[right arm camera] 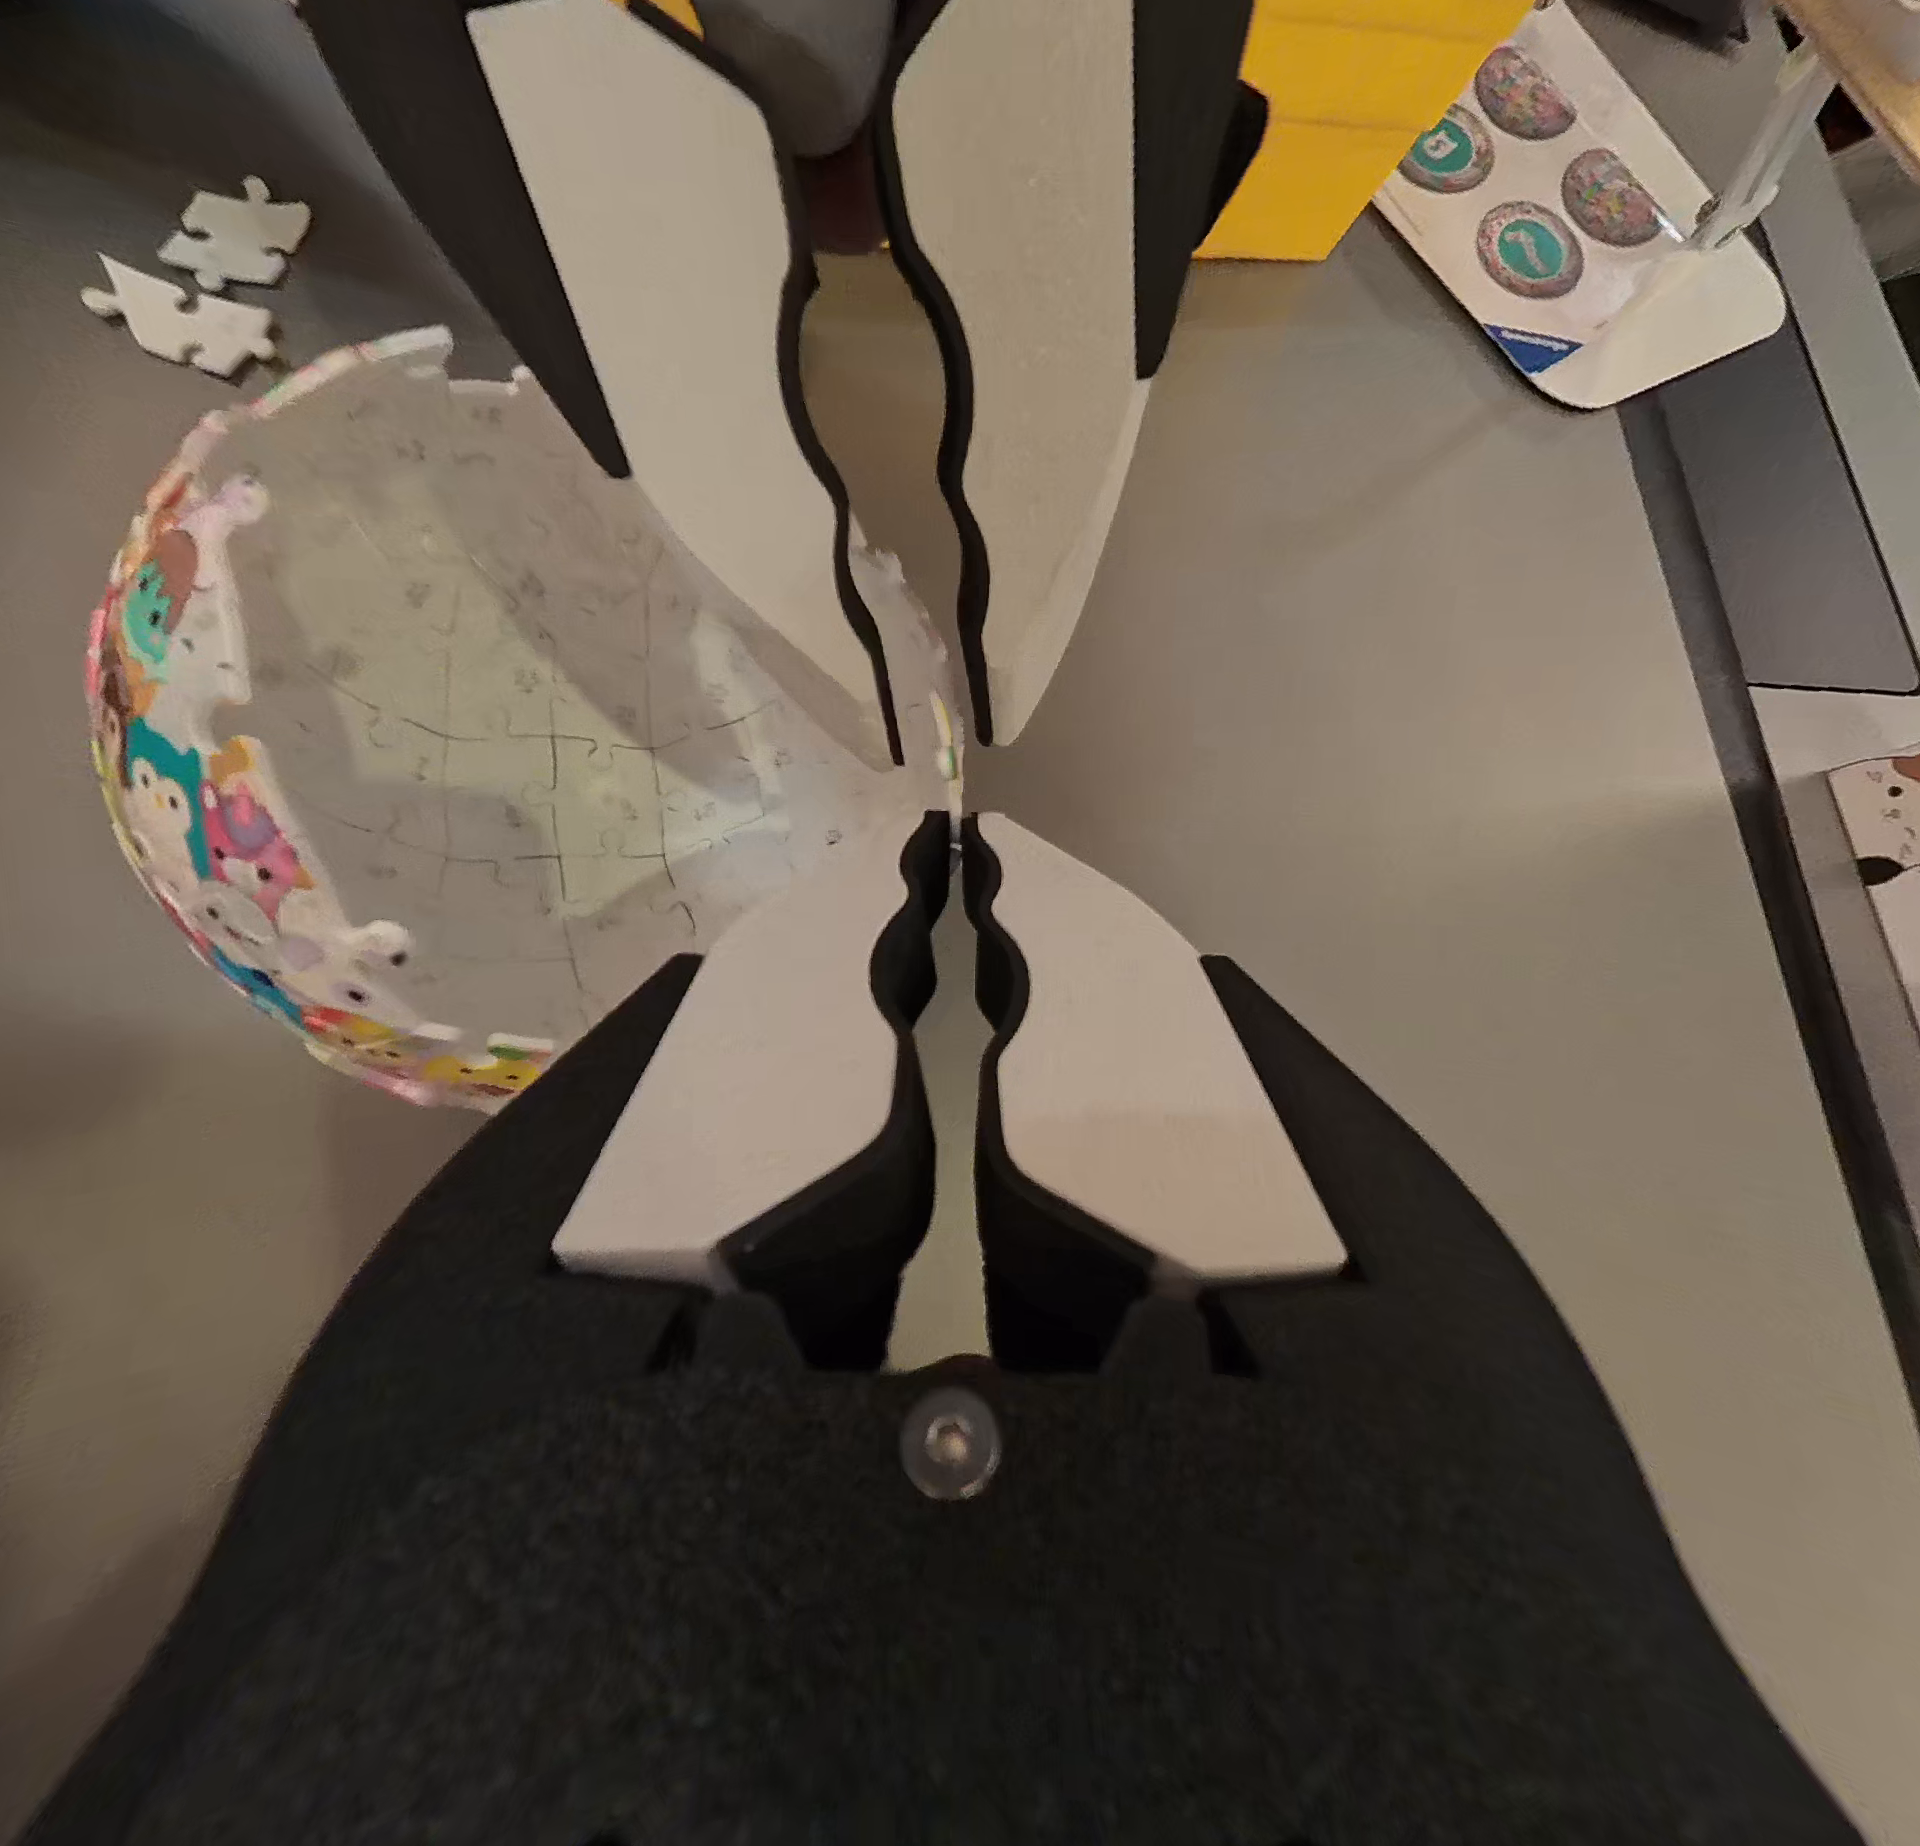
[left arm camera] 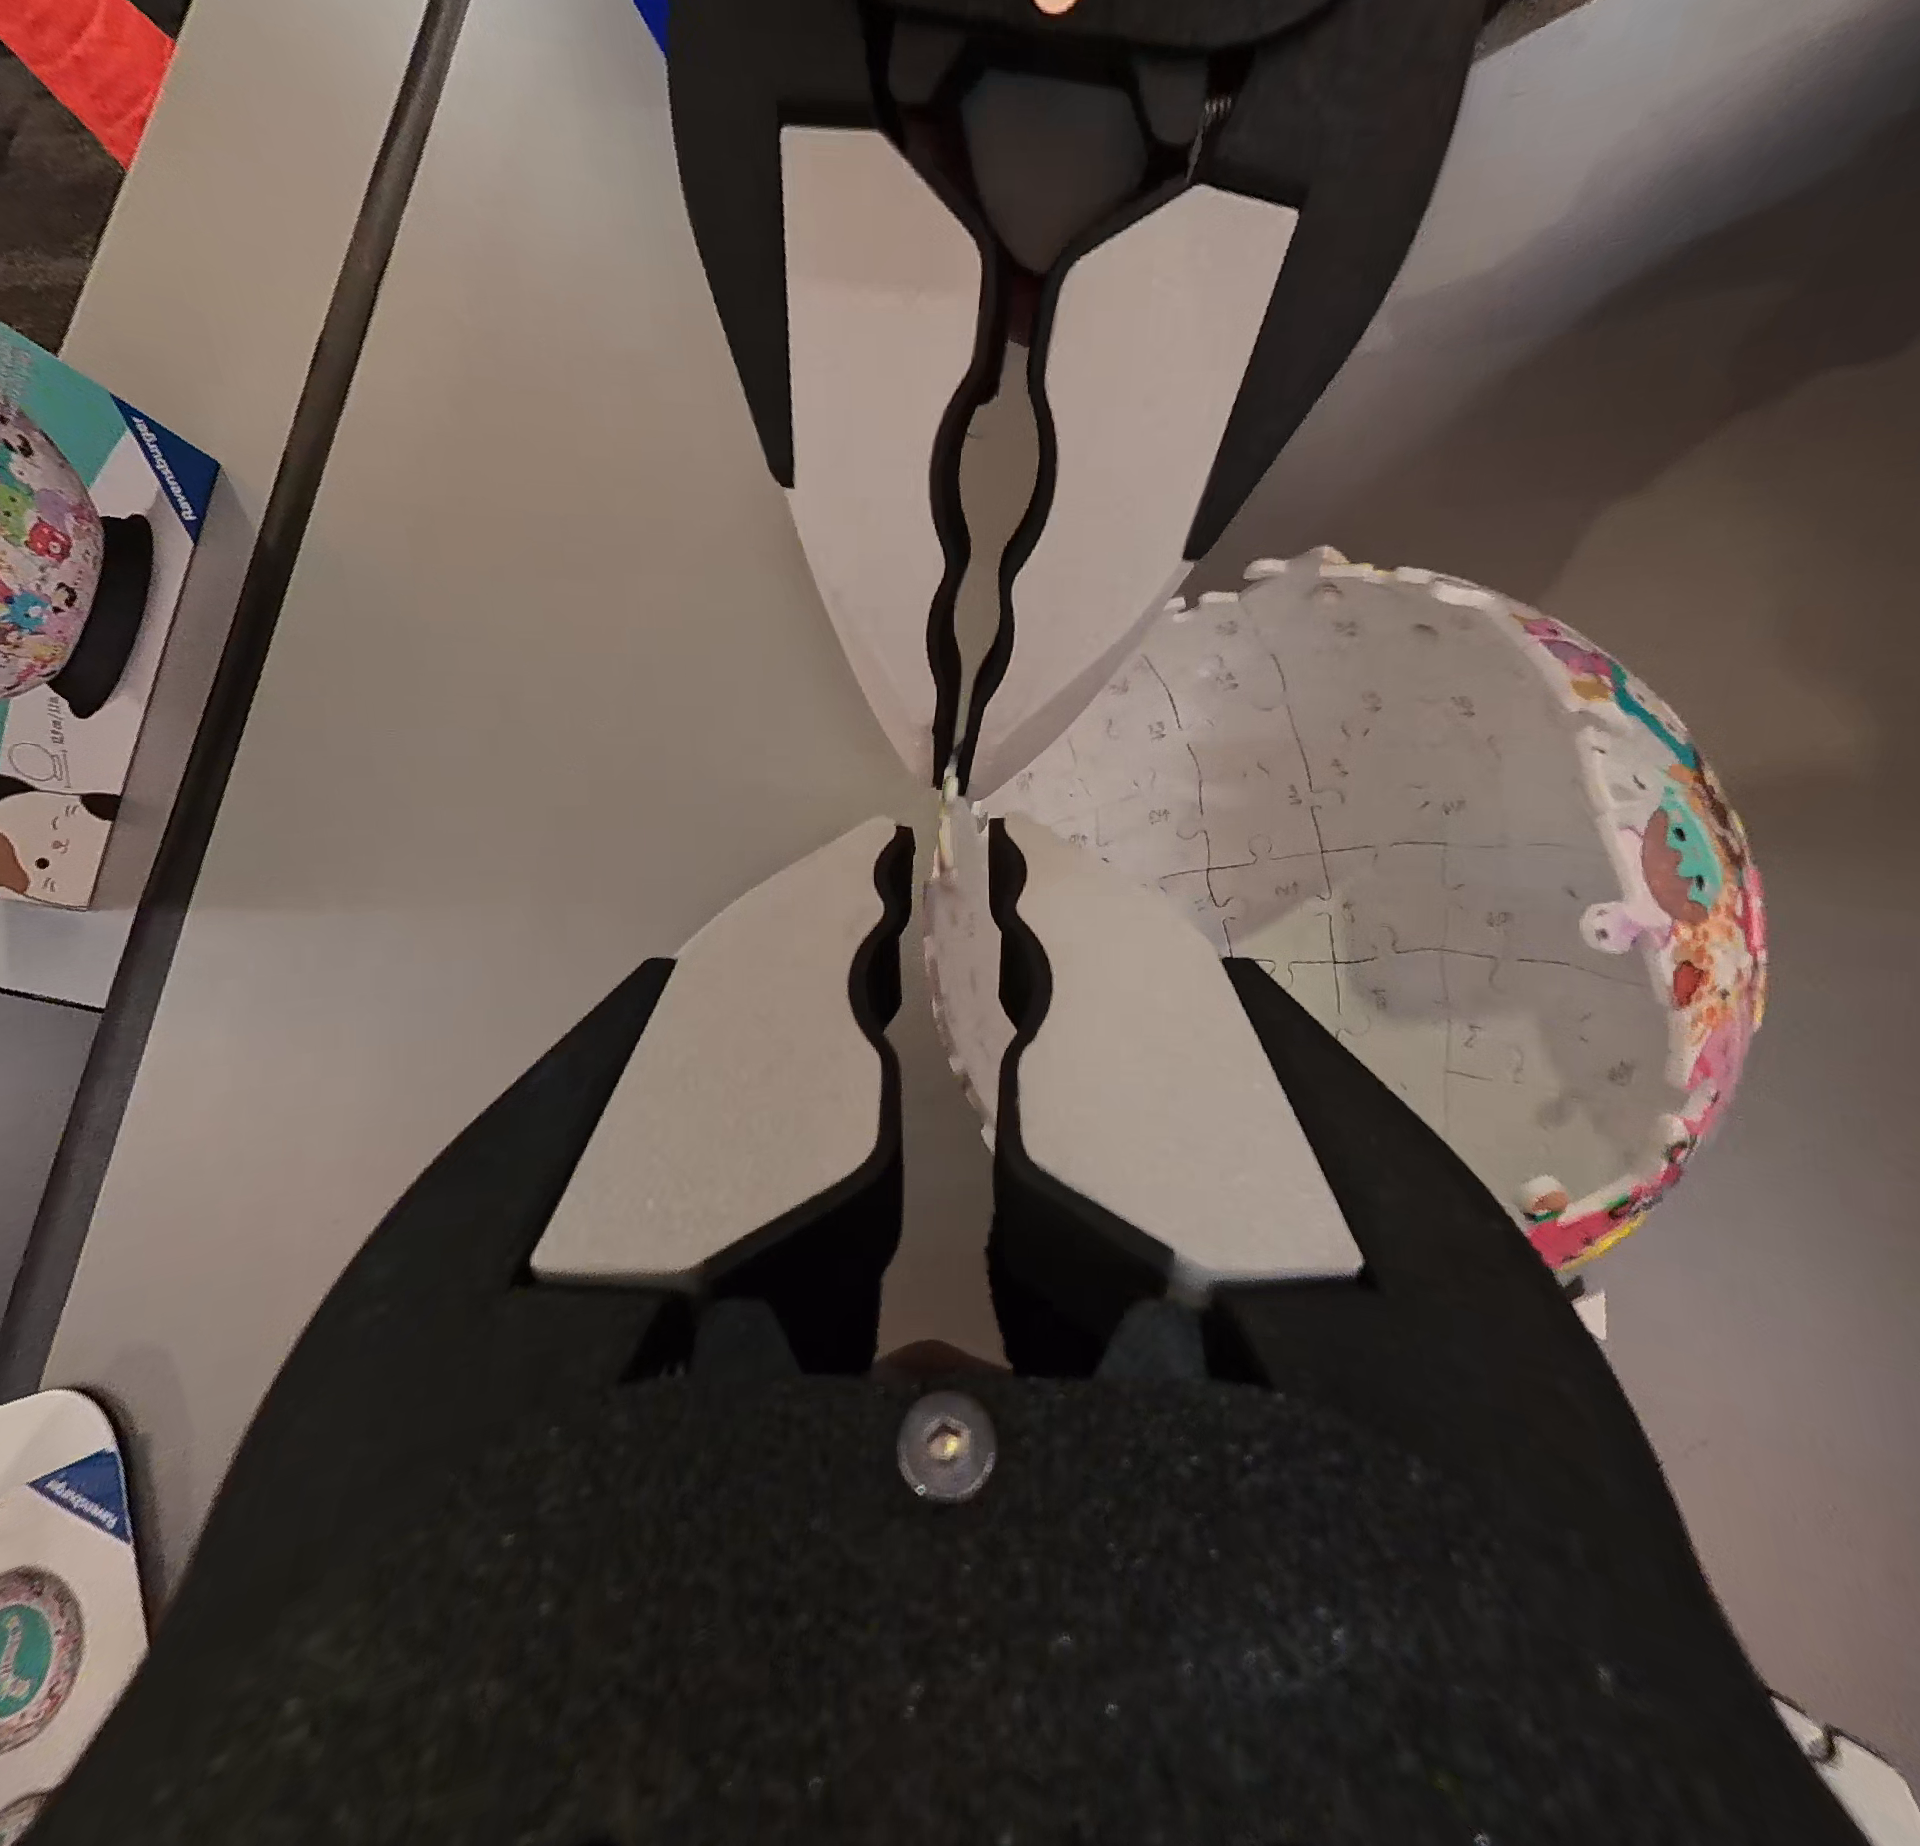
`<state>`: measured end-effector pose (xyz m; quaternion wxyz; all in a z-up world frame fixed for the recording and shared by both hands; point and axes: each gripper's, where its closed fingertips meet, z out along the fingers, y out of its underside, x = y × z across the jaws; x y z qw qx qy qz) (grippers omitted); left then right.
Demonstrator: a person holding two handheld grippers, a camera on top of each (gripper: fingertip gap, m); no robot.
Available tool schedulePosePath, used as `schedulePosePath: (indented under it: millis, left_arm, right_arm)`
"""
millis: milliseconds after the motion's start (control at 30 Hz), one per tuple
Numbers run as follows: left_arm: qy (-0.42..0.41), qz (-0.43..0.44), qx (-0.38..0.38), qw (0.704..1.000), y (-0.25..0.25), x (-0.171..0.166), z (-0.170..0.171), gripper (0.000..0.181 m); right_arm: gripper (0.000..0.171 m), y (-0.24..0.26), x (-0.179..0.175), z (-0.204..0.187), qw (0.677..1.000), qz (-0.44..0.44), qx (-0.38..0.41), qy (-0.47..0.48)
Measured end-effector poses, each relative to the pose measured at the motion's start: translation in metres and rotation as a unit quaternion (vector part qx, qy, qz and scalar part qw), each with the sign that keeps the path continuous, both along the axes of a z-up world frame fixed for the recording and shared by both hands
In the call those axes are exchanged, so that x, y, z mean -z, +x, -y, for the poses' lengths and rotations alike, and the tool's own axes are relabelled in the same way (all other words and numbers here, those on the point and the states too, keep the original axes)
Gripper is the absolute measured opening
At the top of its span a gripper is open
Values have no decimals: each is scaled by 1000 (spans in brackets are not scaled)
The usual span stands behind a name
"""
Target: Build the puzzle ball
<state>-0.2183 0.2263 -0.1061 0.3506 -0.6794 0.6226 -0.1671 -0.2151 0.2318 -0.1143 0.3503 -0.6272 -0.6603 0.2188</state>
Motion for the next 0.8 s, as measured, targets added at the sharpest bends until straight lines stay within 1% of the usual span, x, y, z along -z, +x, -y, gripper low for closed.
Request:
schedulePosePath:
  millis: [100,200,300,333,400,567,800]
  left_arm:
    - [7,-9,1,1000,1,3,-1,11]
    - [21,-19,-2,1000,1,4,-3,2]
    - [22,-19,-4,1000,2,4,-4,2]
    - [20,-19,-4,1000,2,4,-4,2]
    - [17,-16,-5,1000,2,4,-4,2]
    - [7,1,-3,1000,2,1,-4,2]
    - [11,-3,1,1000,2,1,-3,2]
  right_arm:
    - [2,0,0,-1,1000,-9,3,-11]
    - [2,0,0,-1,1000,-11,3,-15]
    - [2,1,0,-1,1000,-14,2,-14]
    - [4,2,0,-2,1000,-9,3,-11]
    - [13,4,-2,-4,1000,7,7,8]
    - [9,4,-14,-2,998,27,-11,51]
    - [6,-2,-13,4,998,37,-31,44]
